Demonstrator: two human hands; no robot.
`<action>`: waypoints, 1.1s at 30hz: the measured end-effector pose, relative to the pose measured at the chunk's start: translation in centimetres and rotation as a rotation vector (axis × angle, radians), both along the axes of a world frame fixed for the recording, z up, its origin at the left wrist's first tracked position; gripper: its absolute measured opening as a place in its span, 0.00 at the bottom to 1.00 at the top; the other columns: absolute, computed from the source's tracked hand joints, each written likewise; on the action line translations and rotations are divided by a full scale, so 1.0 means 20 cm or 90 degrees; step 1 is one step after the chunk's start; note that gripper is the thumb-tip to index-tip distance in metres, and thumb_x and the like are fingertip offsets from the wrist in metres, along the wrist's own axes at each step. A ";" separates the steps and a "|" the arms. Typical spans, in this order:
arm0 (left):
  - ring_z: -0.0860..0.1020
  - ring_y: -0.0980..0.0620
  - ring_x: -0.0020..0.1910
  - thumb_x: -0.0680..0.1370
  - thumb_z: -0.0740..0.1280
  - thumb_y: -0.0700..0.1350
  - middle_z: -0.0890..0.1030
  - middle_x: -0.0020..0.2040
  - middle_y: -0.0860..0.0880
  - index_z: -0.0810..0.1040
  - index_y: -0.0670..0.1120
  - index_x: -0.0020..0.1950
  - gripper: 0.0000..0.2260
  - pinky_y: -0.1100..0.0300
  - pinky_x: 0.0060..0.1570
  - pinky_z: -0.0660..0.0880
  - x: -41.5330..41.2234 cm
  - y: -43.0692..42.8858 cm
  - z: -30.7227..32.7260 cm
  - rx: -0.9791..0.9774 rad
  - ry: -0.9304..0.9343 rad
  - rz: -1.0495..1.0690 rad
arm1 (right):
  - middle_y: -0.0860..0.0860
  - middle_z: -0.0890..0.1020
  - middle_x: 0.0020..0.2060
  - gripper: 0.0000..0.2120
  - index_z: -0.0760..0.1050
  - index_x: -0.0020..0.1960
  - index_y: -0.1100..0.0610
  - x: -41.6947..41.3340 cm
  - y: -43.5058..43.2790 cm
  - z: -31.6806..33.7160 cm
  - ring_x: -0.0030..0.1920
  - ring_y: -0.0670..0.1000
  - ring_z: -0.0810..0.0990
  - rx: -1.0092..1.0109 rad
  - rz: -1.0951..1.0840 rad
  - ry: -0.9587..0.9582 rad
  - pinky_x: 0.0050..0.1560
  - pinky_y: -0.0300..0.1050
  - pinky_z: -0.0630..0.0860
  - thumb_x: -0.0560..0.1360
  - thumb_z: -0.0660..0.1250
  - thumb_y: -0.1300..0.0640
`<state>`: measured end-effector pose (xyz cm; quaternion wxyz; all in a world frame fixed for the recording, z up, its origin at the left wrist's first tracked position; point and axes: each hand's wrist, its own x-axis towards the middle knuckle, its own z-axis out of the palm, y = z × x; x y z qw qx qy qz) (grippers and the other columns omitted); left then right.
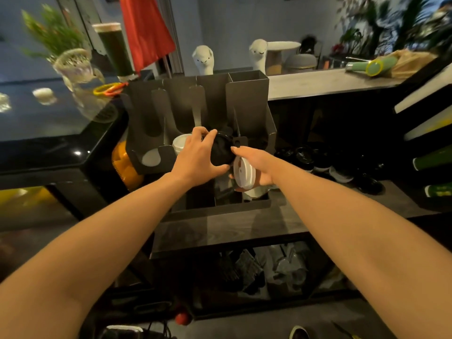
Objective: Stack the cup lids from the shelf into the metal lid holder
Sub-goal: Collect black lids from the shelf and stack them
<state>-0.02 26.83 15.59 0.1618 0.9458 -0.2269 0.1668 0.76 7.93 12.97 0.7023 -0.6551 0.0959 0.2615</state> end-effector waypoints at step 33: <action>0.79 0.50 0.48 0.75 0.72 0.57 0.81 0.50 0.49 0.79 0.48 0.61 0.19 0.54 0.47 0.79 0.55 -0.14 0.15 0.108 0.158 0.136 | 0.60 0.73 0.60 0.32 0.66 0.67 0.51 0.37 0.10 0.51 0.54 0.63 0.80 -0.690 0.393 -0.080 0.47 0.53 0.81 0.66 0.73 0.46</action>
